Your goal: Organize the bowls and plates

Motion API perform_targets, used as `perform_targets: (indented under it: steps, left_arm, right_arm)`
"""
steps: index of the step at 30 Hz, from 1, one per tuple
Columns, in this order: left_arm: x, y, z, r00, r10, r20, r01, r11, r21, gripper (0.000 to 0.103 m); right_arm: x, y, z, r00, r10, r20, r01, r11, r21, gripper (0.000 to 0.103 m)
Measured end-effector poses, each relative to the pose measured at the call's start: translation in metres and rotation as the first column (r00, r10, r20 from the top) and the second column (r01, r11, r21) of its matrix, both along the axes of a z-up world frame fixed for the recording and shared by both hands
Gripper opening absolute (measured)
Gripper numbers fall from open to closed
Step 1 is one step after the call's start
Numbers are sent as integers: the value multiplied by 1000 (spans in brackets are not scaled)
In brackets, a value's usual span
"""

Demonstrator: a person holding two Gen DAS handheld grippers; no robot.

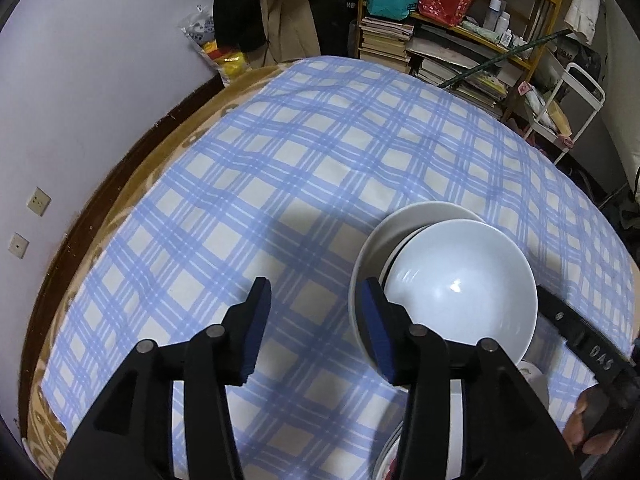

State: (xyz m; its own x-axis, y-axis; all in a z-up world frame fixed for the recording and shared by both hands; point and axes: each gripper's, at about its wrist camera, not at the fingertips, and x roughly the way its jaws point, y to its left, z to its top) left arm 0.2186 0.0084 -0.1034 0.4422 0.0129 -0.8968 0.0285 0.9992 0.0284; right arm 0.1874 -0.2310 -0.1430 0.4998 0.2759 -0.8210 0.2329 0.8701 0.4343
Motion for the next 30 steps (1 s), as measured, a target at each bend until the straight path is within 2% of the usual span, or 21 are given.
perform_targets:
  steps: [3,8,10,14,19,23,26,30]
  left_arm:
    - [3,4,-1,999,43,11,-43,999,22,46]
    - [9,13,-8,998,50,-45,-53,997,-58,46]
    - [9,13,-6,999,40,-30,-42,997,-59,46]
    - [10,12,-2,1000,28,-11,-29,998,-54,47]
    - [13,14,-8,998,29,-51,-32,997,-76,47]
    - [12,13,-12,997,24,-77,-31,995,-93,47]
    - [11,7,-15,997,13,-76,-17,998,-56,47]
    - [9,3,-18,997,3,-82,-6,999,-38,47]
  right_arm:
    - [2,3,-8,1000,8,-25,-7,999,33,65]
    - [2,7,-9,999,20,-33,-19,1000,14,69]
    - [3,6,-9,999,21,-36,-21,1000,15,70]
    - [3,2,-6,999,16,-43,-16,1000,2,82]
    - [4,-1,-4,1000,7,-26,-6,998,64,88]
    - [6,5,-1,1000,6,-19,-5,999,44,88]
    - [7,10,1,1000,11,-13,-11,1000,-2,88]
    - [6,10,-2,1000,9,-22,-9,1000,1,88]
